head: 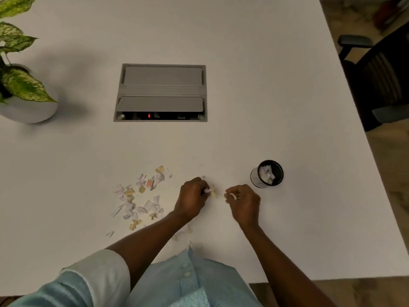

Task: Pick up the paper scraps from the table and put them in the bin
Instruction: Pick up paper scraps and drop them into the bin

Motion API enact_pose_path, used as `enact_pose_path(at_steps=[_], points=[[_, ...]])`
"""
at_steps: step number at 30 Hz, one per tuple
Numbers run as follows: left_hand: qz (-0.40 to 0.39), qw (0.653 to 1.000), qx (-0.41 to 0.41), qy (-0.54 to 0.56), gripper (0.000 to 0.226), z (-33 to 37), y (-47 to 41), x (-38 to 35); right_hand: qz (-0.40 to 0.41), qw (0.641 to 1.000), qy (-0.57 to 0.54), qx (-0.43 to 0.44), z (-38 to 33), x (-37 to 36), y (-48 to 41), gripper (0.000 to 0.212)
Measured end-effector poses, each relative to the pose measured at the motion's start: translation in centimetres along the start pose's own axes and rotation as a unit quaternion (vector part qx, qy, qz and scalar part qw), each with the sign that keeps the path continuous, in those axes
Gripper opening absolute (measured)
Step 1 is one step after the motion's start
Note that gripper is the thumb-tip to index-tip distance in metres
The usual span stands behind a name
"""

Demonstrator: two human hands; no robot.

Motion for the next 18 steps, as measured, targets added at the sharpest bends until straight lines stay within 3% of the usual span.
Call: enact_pose_path(at_steps=[8, 13, 18], points=[[-0.007, 0.996, -0.077, 0.034, 0.009, 11.9, -6.1, -1.6, 0.160, 0.986, -0.004, -0.049, -0.9, 9.1, -2.2, 0.009], [-0.048, 0.994, -0.097, -0.022, 0.007, 16.4, -9.0, -3.1, 0.184, 0.979, 0.034, -0.075, -0.8, 12.3, -4.0, 0.009], [-0.108, 0.989, -0.064, -0.079, 0.010, 18.0, -10.6, -4.8, 0.161, 0.982, 0.059, -0.082, -0.3, 13.1, -5.1, 0.016]])
Point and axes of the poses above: each hand's wrist, its own y-axis away from the middle knuckle, its own x-axis out of the back of the hand, z = x × y, the point moved 2 cm from there along -y, towards the middle knuckle, and after that the axes turned 7 degrees about -z, right-handed, at the moved point
